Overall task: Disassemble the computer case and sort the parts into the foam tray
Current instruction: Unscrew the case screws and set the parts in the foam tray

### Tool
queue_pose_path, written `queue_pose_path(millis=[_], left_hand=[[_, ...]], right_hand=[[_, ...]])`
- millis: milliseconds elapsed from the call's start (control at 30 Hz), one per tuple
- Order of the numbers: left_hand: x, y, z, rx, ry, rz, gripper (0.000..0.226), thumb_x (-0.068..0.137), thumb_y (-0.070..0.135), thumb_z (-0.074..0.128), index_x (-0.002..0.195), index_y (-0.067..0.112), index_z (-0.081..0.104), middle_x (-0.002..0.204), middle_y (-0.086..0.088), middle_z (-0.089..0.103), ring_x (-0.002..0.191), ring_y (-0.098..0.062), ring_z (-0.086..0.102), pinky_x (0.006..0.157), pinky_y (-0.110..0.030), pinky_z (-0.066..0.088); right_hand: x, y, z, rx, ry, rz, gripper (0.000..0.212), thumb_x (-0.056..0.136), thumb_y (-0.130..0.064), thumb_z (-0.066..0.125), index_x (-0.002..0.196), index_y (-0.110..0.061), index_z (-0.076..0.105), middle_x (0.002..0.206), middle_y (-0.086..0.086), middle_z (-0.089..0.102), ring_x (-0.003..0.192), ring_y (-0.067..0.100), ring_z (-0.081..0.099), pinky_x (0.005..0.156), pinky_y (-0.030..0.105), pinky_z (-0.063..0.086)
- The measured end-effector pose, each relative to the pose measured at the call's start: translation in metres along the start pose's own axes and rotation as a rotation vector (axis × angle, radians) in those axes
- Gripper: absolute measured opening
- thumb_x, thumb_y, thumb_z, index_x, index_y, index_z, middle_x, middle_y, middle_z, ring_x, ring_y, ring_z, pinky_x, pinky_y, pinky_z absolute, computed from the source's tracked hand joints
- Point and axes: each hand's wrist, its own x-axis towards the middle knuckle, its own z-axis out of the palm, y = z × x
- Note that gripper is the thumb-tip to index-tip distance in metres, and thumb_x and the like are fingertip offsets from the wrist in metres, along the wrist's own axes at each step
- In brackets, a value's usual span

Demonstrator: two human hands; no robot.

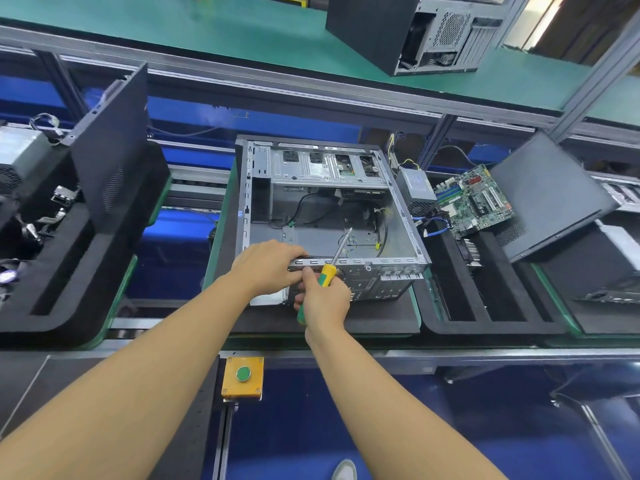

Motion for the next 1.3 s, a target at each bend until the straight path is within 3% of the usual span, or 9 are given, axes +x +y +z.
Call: queue_pose_path(millis=[300,433,533,633,733,900,1100,1200,1300], left_hand=[[0.000,0.003,-0.005,-0.004,-0.027,-0.032,0.035,0.092,0.055,0.055,0.123,0.041,0.060,0.106,0.011,0.071,0.090,-0.017,0.063,0.064,-0.030,0.039],[0.006,0.004,-0.014,-0.111,-0.202,-0.094,0.038,0.090,0.051,0.054,0.123,0.036,0.062,0.113,0.008,0.069,0.093,-0.015,0.060,0.076,-0.035,0.050],[0.016,0.007,-0.026,-0.432,-0.345,-0.230,0.031,0.093,0.047,0.051,0.099,0.022,0.069,0.093,-0.001,0.067,0.081,-0.019,0.062,0.072,-0.035,0.058],[0.025,0.009,-0.031,-0.575,-0.389,-0.286,0.035,0.095,0.039,0.051,0.069,0.015,0.052,0.070,-0.004,0.048,0.066,-0.021,0.047,0.069,-0.032,0.053],[0.033,0.009,-0.031,-0.644,-0.462,-0.265,0.035,0.093,0.035,0.057,0.067,0.015,0.045,0.071,-0.008,0.039,0.068,-0.021,0.038,0.073,-0.038,0.043],[0.063,0.018,-0.029,-0.436,-0.554,-0.358,0.038,0.096,0.044,0.059,0.066,0.020,0.057,0.062,0.003,0.053,0.055,-0.016,0.047,0.058,-0.026,0.041],[0.102,0.020,-0.012,-0.448,-0.762,-0.596,0.042,0.087,0.059,0.063,0.082,0.017,0.061,0.074,0.004,0.052,0.067,-0.014,0.049,0.063,-0.025,0.039],[0.105,0.006,0.004,-0.410,-0.791,-0.635,0.060,0.070,0.079,0.067,0.094,0.024,0.067,0.095,0.006,0.064,0.092,-0.013,0.062,0.069,-0.028,0.047],[0.102,-0.010,0.025,-0.415,-0.752,-0.630,0.074,0.065,0.082,0.066,0.108,0.023,0.073,0.116,-0.001,0.070,0.108,-0.020,0.065,0.075,-0.024,0.052]], right_hand=[[-0.007,-0.007,-0.009,0.048,-0.028,0.044,0.012,0.092,-0.017,0.067,0.087,-0.006,0.067,0.069,0.005,0.069,0.047,0.012,0.057,0.051,0.027,0.052],[-0.013,-0.013,-0.043,-0.019,-0.088,-0.073,0.015,0.092,-0.020,0.066,0.079,-0.012,0.063,0.062,0.000,0.063,0.047,0.013,0.054,0.050,0.029,0.052],[-0.003,-0.032,-0.075,-0.081,-0.089,-0.168,0.015,0.092,-0.019,0.066,0.079,-0.013,0.064,0.061,0.000,0.061,0.048,0.013,0.054,0.049,0.028,0.051],[0.018,-0.060,-0.106,-0.120,-0.087,-0.247,0.017,0.092,-0.019,0.065,0.079,-0.009,0.063,0.061,0.002,0.061,0.048,0.014,0.055,0.048,0.028,0.051],[0.052,-0.085,-0.145,-0.156,-0.099,-0.302,0.017,0.090,-0.019,0.065,0.079,-0.006,0.063,0.058,0.001,0.061,0.045,0.015,0.053,0.047,0.028,0.049],[0.139,-0.101,-0.238,-0.346,-0.053,-0.191,0.014,0.094,-0.013,0.062,0.080,-0.007,0.061,0.070,0.007,0.070,0.042,0.013,0.052,0.041,0.025,0.045],[0.228,-0.091,-0.290,-0.651,-0.067,0.004,0.015,0.091,-0.007,0.056,0.078,-0.009,0.061,0.072,0.010,0.067,0.040,0.015,0.051,0.041,0.023,0.041],[0.256,-0.083,-0.292,-0.752,-0.145,0.074,0.011,0.090,-0.006,0.056,0.083,-0.008,0.064,0.077,0.016,0.070,0.041,0.016,0.053,0.042,0.024,0.043],[0.272,-0.078,-0.294,-0.794,-0.204,0.167,0.009,0.090,-0.008,0.059,0.091,-0.007,0.067,0.068,0.012,0.064,0.043,0.017,0.056,0.044,0.024,0.046]])
